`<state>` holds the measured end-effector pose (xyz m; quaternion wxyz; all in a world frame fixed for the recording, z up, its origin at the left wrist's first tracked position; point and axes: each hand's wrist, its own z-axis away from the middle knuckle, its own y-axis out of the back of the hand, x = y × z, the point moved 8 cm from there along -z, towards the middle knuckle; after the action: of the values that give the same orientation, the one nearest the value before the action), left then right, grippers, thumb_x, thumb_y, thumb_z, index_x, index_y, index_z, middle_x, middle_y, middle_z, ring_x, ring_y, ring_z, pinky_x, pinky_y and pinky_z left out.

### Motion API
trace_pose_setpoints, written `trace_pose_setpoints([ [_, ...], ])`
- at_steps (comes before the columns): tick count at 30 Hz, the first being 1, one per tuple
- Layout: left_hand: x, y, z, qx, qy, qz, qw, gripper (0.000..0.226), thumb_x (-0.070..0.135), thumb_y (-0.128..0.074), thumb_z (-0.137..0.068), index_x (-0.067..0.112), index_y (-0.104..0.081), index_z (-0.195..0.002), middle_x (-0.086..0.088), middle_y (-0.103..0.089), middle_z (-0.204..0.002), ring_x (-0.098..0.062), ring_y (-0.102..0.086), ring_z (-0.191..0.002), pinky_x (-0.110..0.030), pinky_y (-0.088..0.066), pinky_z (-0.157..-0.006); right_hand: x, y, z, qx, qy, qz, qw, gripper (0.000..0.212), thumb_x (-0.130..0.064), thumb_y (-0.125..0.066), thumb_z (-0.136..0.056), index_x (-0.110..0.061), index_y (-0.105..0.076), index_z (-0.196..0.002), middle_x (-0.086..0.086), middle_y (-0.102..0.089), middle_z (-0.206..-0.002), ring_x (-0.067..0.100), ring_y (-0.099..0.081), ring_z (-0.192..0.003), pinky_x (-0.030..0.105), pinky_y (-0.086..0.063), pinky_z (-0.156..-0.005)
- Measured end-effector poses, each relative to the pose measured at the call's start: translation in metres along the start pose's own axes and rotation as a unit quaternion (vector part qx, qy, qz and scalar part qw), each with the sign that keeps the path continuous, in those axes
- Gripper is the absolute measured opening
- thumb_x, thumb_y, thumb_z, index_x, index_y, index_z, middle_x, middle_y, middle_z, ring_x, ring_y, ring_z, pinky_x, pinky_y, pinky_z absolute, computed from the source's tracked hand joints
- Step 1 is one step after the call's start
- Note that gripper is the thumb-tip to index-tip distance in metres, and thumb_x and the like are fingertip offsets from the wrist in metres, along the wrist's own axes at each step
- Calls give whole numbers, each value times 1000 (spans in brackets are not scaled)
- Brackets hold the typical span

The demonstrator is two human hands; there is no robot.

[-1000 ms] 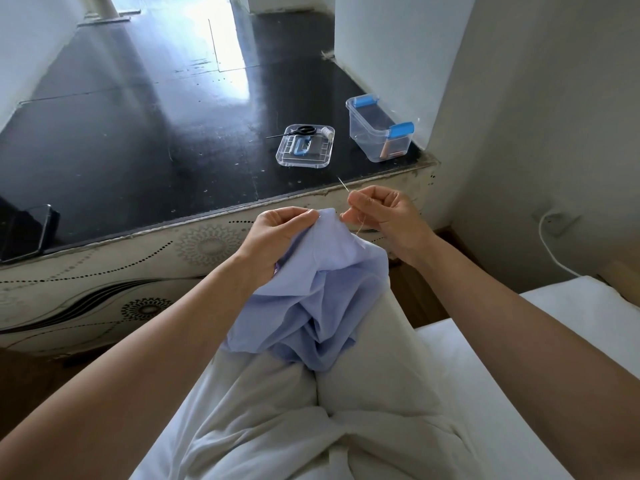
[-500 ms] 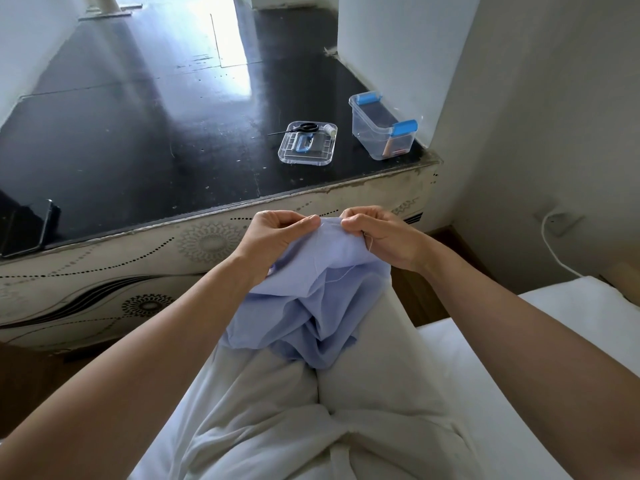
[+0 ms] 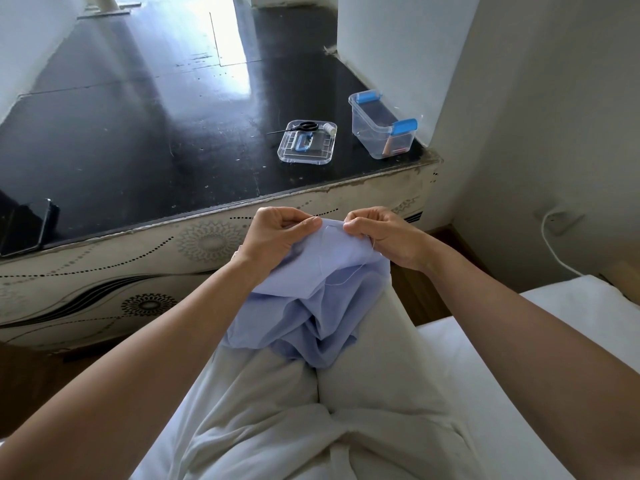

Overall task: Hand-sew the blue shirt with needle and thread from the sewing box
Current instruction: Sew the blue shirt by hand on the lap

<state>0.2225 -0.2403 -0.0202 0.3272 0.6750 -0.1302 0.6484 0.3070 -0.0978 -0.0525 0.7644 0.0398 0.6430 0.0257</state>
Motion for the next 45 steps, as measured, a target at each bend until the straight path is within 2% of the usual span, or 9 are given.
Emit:
trace_pose_setpoints([
  [11,2,-2,-2,2,-15,-13,1000,4,14,-75,-83,10,-75,-84,-2,-72,-77,-8,-62,-69,-22,-52,-65,1,2,0,4,-7,9,1000,38,-47,-62,-80,-10,-53,-78,15,-52,-87,31,-49,-83,31,-41,-66],
  [16,5,-4,-1,-5,-25,-24,999,6,15,-76,-83,9,-76,-84,-6,-72,-78,-10,-62,-69,-23,-51,-63,0,2,-1,12,-6,5,1000,28,-45,-63,-81,-18,-58,-73,11,-54,-81,24,-53,-76,30,-43,-66],
  [20,3,-3,-2,-10,-10,-9,1000,3,16,-76,-83,16,-76,-81,-1,-72,-75,-8,-62,-67,-21,-50,-62,0,1,0,-7,-1,1,1000,30,-47,-63,-82,-18,-59,-76,13,-54,-85,27,-52,-79,30,-44,-67],
  [25,0,-7,0,-40,18,-4,999,6,18,-71,-88,15,-77,-89,-6,-75,-86,-11,-64,-74,-25,-52,-67,2,-1,2,-29,-1,-6,1000,41,-48,-60,-84,-8,-55,-91,17,-54,-96,32,-52,-89,29,-46,-70],
  [31,3,-11,3,-57,26,28,998,10,17,-65,-93,15,-75,-92,2,-73,-80,-5,-64,-68,-16,-49,-56,2,2,1,1,-2,-55,999,31,-48,-61,-83,-20,-54,-75,6,-52,-82,21,-52,-79,25,-42,-66],
  [33,3,-12,4,-60,31,34,997,11,17,-63,-94,15,-74,-93,1,-72,-80,-4,-64,-66,-15,-48,-54,4,3,1,6,-1,-67,998,30,-48,-61,-84,-20,-54,-75,6,-52,-82,19,-52,-79,26,-42,-67],
  [39,-1,-18,6,-100,60,61,991,18,21,-59,-96,11,-71,-104,-10,-73,-96,-15,-67,-79,-23,-56,-64,5,-1,4,-13,-2,-80,997,32,-50,-63,-86,-18,-56,-87,8,-56,-94,24,-56,-90,28,-47,-72],
  [43,-1,-22,7,-110,82,103,985,16,21,-59,-96,13,-72,-101,-6,-73,-90,-13,-67,-76,-24,-55,-64,2,-1,6,-7,6,-72,997,27,-44,-59,-92,-18,-55,-87,8,-55,-94,25,-54,-91,29,-46,-73],
  [45,0,-24,9,-115,95,129,980,16,21,-58,-96,14,-72,-99,-4,-73,-87,-13,-67,-74,-23,-55,-63,1,-3,7,-9,14,-71,997,33,-50,-63,-89,-17,-55,-87,11,-53,-96,28,-51,-92,30,-45,-73],
])
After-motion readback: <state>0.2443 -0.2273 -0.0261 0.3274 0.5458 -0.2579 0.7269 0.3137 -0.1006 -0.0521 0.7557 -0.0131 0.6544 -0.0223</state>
